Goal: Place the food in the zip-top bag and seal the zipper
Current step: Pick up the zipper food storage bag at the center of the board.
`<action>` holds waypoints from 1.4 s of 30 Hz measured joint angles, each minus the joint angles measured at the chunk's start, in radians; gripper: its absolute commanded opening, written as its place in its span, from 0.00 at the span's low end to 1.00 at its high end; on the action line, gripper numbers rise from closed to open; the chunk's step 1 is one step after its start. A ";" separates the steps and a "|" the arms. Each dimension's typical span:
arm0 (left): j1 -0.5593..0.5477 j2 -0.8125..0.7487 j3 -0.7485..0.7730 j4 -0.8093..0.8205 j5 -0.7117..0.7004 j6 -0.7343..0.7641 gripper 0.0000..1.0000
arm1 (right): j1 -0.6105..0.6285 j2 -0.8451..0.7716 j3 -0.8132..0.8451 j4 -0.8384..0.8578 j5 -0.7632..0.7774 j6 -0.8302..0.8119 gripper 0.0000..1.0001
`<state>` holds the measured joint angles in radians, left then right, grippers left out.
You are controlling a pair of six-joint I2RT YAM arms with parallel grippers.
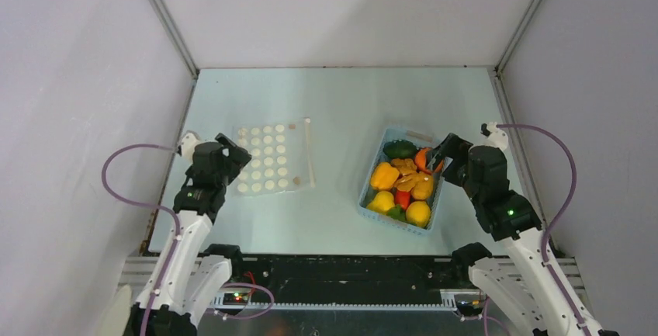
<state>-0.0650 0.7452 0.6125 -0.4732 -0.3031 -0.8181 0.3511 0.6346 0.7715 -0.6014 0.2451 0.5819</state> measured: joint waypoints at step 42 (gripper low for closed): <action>-0.452 1.140 0.635 -0.091 0.095 0.235 0.65 | -0.003 -0.005 -0.089 -0.008 -0.103 -0.070 0.99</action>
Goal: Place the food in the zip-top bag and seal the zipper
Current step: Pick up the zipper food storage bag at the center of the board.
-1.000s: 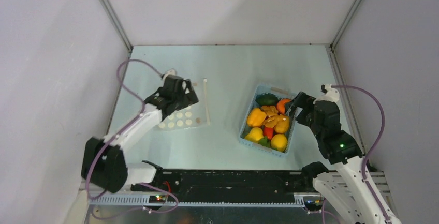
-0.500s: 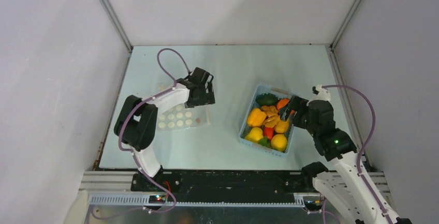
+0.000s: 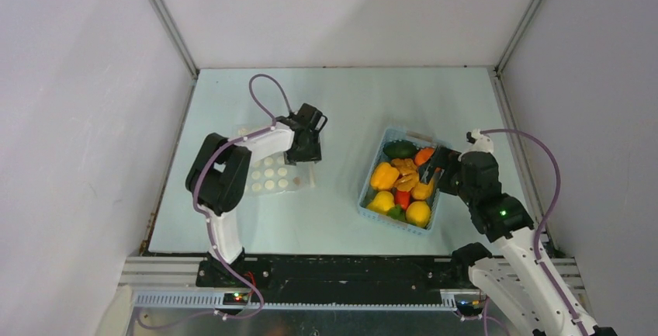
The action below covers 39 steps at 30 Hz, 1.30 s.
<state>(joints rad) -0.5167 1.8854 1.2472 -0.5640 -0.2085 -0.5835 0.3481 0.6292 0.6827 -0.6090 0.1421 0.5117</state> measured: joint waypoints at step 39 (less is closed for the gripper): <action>-0.111 -0.724 -0.442 0.313 0.402 0.071 0.00 | 0.275 0.277 0.001 0.315 -0.256 0.020 0.99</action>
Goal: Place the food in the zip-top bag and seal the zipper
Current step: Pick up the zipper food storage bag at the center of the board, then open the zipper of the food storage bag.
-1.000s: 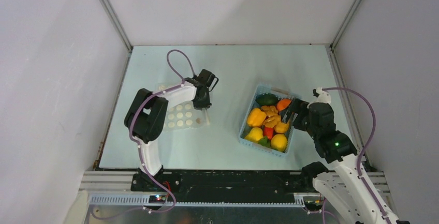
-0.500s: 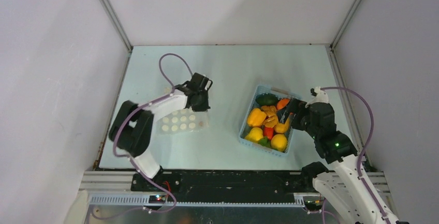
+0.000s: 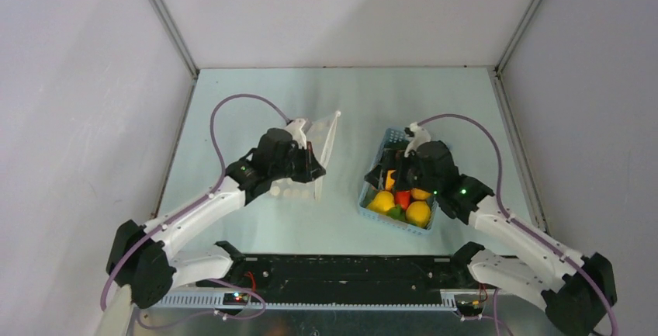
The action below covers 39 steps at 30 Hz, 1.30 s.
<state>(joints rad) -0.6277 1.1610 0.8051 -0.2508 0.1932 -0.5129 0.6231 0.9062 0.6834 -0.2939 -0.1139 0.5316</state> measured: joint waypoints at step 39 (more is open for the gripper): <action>-0.133 -0.155 -0.135 0.049 0.018 0.132 0.00 | 0.285 0.451 0.283 0.093 0.374 0.165 0.83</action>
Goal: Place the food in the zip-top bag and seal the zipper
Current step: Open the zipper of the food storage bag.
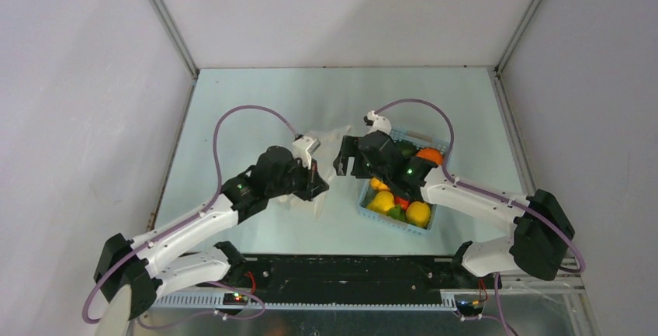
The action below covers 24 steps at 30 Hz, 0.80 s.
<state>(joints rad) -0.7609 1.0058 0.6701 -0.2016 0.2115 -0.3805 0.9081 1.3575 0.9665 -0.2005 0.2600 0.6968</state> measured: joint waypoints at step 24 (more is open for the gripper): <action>-0.118 0.040 0.044 -0.050 -0.117 0.058 0.00 | -0.003 0.120 0.039 -0.013 0.030 0.076 0.73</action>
<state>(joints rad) -0.8791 1.0454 0.7139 -0.2520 0.0944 -0.3225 0.9054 1.4773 1.0050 -0.2138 0.2897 0.7727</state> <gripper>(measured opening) 0.008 0.753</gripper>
